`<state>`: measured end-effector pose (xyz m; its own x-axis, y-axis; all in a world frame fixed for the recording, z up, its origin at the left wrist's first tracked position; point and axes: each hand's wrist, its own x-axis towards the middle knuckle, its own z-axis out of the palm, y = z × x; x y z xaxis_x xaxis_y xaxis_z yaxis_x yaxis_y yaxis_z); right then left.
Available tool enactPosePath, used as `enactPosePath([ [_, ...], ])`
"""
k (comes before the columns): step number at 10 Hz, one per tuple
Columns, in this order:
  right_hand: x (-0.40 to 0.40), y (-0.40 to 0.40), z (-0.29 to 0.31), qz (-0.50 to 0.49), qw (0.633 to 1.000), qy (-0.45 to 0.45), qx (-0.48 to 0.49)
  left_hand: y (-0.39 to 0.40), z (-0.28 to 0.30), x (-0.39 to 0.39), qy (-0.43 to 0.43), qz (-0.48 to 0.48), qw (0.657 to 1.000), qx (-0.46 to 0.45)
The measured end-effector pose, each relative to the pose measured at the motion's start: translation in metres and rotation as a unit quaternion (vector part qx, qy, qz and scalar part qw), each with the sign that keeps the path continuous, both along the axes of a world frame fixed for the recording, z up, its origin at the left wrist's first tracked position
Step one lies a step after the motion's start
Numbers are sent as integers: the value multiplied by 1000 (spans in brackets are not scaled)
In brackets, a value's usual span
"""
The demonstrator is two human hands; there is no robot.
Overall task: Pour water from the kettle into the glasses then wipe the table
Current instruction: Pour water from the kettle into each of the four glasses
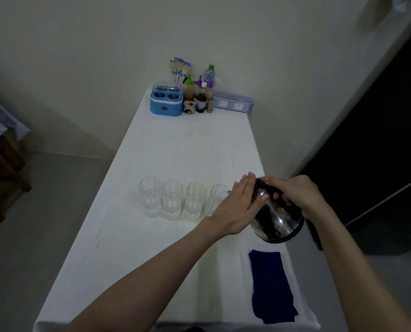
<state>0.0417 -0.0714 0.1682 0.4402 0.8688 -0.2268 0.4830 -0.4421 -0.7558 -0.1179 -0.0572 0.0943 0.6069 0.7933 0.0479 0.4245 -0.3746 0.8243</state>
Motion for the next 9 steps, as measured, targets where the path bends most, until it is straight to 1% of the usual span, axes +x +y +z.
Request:
enactPosePath([
  [9,-1,-3,-4,-9,1000,11,16,-1,-2,-1,3,-8,1000,4],
])
